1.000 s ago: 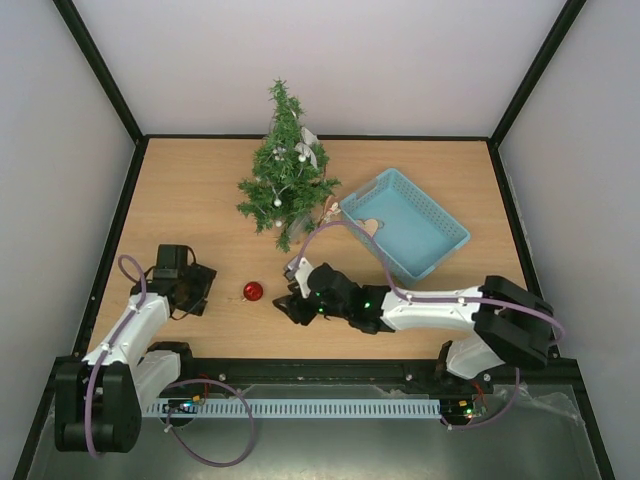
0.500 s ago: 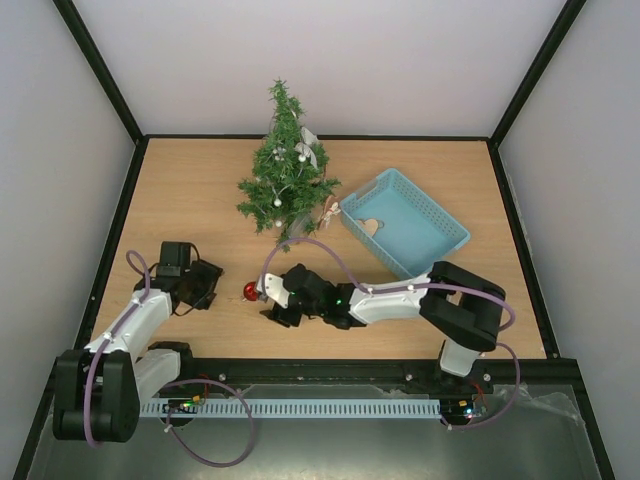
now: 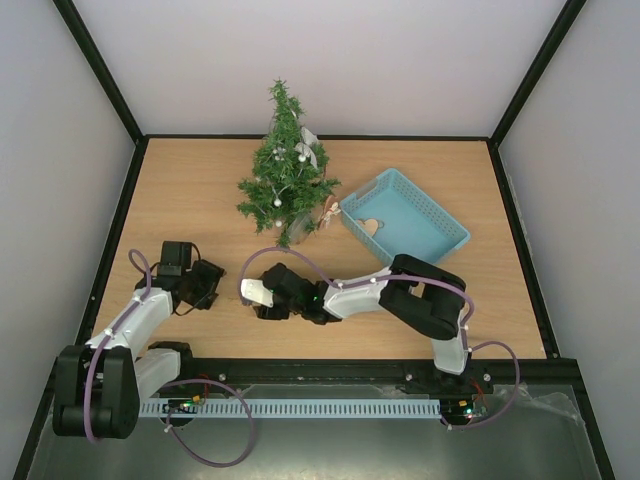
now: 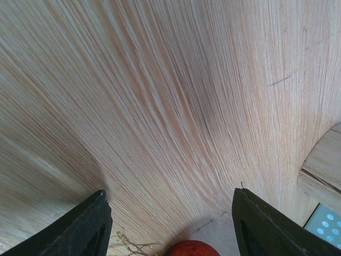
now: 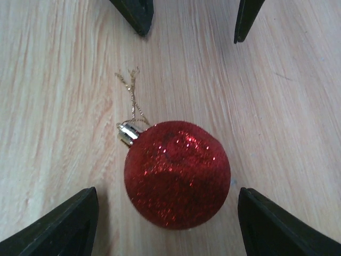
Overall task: Decorate the small christmas tree
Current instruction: Pick up the decoration item from the center of the board.
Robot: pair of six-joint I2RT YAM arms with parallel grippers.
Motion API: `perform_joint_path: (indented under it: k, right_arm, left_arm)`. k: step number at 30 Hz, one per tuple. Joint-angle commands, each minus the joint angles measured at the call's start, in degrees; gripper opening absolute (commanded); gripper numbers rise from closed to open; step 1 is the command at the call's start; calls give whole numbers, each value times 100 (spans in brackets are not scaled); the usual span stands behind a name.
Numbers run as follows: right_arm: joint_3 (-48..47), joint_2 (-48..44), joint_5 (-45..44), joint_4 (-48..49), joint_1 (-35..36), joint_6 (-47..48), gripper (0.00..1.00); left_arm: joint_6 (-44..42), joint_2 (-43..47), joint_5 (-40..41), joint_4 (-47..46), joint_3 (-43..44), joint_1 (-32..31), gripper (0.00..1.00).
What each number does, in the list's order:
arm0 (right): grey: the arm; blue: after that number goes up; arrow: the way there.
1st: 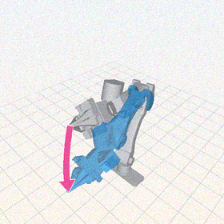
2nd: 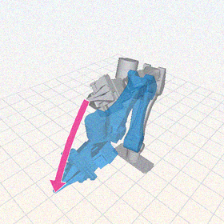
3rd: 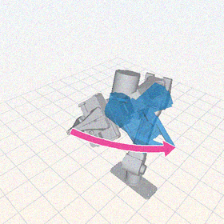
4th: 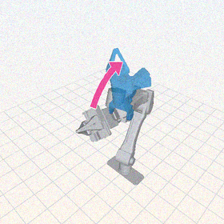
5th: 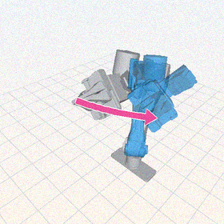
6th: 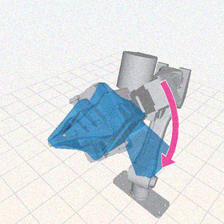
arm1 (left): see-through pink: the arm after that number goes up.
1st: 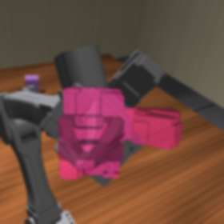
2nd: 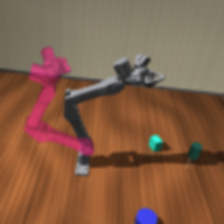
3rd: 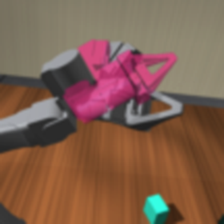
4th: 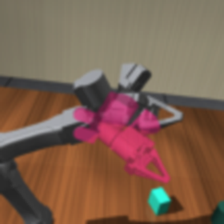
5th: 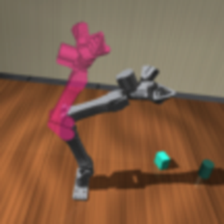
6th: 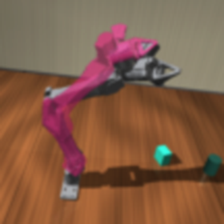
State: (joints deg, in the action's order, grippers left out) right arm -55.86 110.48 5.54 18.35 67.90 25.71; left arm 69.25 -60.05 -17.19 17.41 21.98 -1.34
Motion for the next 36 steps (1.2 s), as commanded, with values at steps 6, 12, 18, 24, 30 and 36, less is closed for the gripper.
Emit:
perform_joint_path:
  k: [6, 12, 18, 24, 30, 36]
  right_arm:
    - [-484, 482, -376, -33, 23, 759, 69]
    - [-548, 550, -272, -1, 22, 922, 61]
    - [-421, 329, -57, -12, 23, 616, 51]
    - [-81, -344, -95, 76, 24, -158, 50]
    - [103, -1193, -315, -251, 22, -1232, 49]
    - [-64, -1985, -1189, -707, 22, -2249, 45]
  left_arm:
    - [-114, 19, -123, 43, -85, -15, 62]
    - [-203, 30, -78, 105, -31, -15, 59]
    - [-630, 242, 493, 474, 366, -15, 57]
    - [-1434, 567, 1157, 845, 1021, -15, 61]
    - [-2754, 1283, 535, 383, 1611, -16, 66]
    - [-3696, 1617, -418, 282, 2339, -33, 66]
